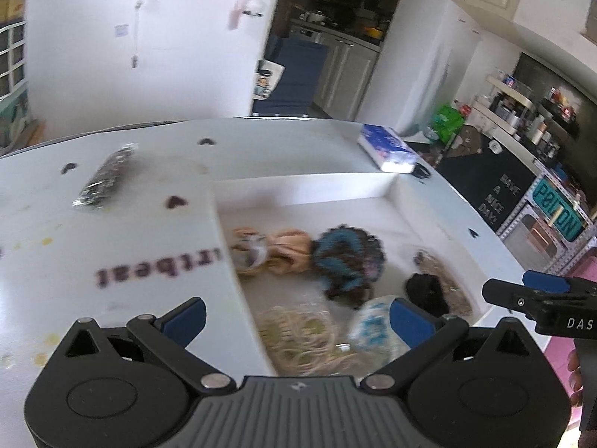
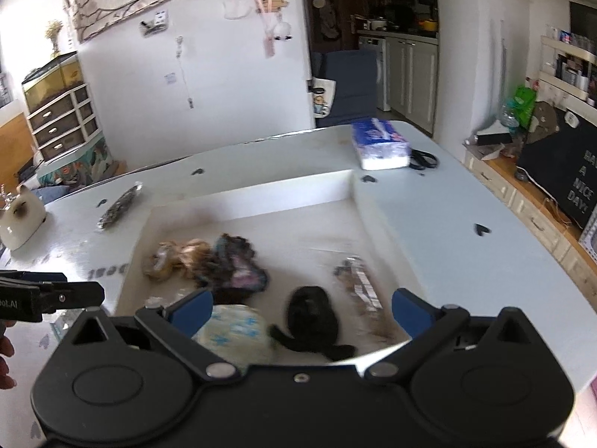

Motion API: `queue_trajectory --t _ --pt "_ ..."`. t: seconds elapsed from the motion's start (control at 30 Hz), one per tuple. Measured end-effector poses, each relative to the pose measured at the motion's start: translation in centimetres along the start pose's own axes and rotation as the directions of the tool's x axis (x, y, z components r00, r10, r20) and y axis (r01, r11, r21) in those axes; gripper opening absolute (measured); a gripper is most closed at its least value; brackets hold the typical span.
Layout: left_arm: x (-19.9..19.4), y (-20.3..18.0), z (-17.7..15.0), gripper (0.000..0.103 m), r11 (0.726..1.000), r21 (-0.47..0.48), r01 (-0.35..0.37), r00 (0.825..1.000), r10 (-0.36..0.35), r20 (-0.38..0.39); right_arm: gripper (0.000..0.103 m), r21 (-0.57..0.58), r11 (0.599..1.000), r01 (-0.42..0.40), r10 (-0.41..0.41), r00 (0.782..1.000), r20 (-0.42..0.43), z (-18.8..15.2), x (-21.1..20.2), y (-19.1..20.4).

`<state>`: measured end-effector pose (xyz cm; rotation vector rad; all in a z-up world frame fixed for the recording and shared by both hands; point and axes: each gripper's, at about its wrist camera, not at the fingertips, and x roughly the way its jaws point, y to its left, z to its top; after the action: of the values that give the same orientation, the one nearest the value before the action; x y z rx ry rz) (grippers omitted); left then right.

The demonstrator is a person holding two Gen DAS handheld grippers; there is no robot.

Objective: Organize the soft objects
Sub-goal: 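Move both tools back toward the remaining bags on the table, then grasp the dark cord bag with the left tool while the right grasps the labeled zip bag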

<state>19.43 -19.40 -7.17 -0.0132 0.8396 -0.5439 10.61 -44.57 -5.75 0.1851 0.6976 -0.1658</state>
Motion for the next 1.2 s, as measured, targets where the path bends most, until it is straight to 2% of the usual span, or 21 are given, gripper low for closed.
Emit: queue_trajectory --t 0.37,0.7,0.83,1.0,1.2 --pt "-3.9 8.3 -0.6 0.103 0.991 -0.08 -0.103 0.994 0.105 0.024 0.103 -0.089 0.991 -0.102 0.102 0.995 0.002 0.4 2.6 8.9" --pt "-6.6 15.7 0.1 0.103 0.978 -0.117 -0.174 0.982 0.182 0.058 0.103 -0.203 0.952 -0.228 0.236 0.972 0.016 0.4 4.6 16.8" --pt "-6.6 18.1 1.1 0.103 0.984 -0.097 -0.152 0.984 0.159 0.074 0.103 -0.241 0.934 -0.264 0.274 0.962 0.006 0.1 5.4 19.5" --pt "-5.3 20.8 3.1 0.103 0.998 -0.031 -0.058 0.997 0.06 0.055 0.103 -0.269 0.909 -0.32 0.319 0.946 -0.047 -0.5 7.0 22.2" --pt "-2.3 23.2 6.0 0.103 0.999 0.046 0.01 1.0 -0.01 0.0 0.103 -0.386 0.844 -0.371 0.361 0.927 -0.102 -1.2 9.1 25.0"
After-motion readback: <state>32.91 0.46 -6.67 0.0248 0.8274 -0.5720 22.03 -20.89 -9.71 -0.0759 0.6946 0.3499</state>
